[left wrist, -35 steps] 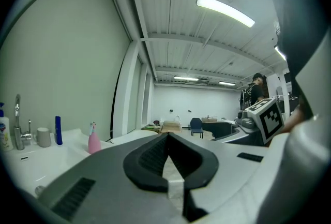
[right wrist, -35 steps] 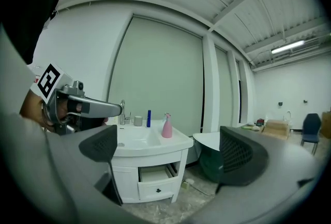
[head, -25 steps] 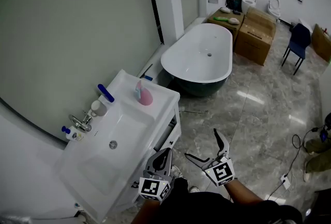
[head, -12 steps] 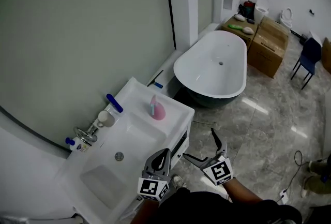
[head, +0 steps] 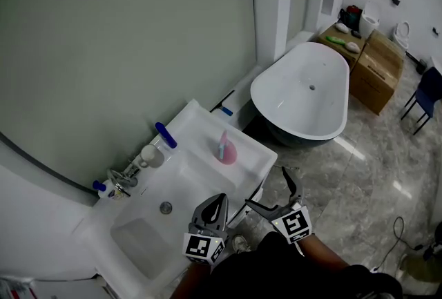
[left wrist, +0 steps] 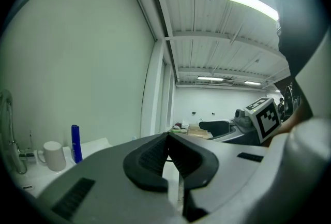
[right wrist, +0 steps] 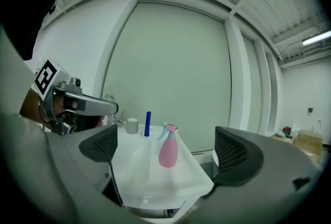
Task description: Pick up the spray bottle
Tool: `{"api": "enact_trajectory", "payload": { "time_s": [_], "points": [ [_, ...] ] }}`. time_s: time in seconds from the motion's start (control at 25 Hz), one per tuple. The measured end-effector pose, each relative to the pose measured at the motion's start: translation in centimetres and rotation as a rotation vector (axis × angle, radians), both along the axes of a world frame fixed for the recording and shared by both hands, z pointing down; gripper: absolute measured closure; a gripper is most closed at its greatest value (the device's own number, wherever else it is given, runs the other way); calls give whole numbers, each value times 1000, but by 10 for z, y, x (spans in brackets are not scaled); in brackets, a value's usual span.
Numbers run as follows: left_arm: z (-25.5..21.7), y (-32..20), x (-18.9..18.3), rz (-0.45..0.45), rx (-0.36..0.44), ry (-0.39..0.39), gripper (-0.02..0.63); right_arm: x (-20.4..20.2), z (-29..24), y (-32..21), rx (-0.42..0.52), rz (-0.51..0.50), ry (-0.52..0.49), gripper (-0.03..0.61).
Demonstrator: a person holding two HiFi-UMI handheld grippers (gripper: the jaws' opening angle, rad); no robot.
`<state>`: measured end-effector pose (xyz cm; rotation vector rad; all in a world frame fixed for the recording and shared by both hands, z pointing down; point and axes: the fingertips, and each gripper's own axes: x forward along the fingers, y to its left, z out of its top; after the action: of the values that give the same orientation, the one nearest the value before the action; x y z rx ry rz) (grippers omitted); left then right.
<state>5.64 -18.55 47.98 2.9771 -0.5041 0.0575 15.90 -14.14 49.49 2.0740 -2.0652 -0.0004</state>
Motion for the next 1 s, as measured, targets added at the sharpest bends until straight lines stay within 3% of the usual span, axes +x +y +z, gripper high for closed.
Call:
{"api": "enact_trajectory", "payload": {
  "time_s": [0.32,0.44,0.68,1.0],
  "points": [
    [12,-40,5,-110,-9,-31,621,14,19,-56,-31,-130,-22,-3],
    [10,-59,11,-187,-14,-28,621,30,25,-76,-26,-179,-28,51],
    [7,-98,19,-315,-20,-42,620,45,46,-119,-108,-296,-61,52],
    [7,-119,22,-465,-15,-61,621,50,65,-157,-171,-445,-67,126]
  ]
}}
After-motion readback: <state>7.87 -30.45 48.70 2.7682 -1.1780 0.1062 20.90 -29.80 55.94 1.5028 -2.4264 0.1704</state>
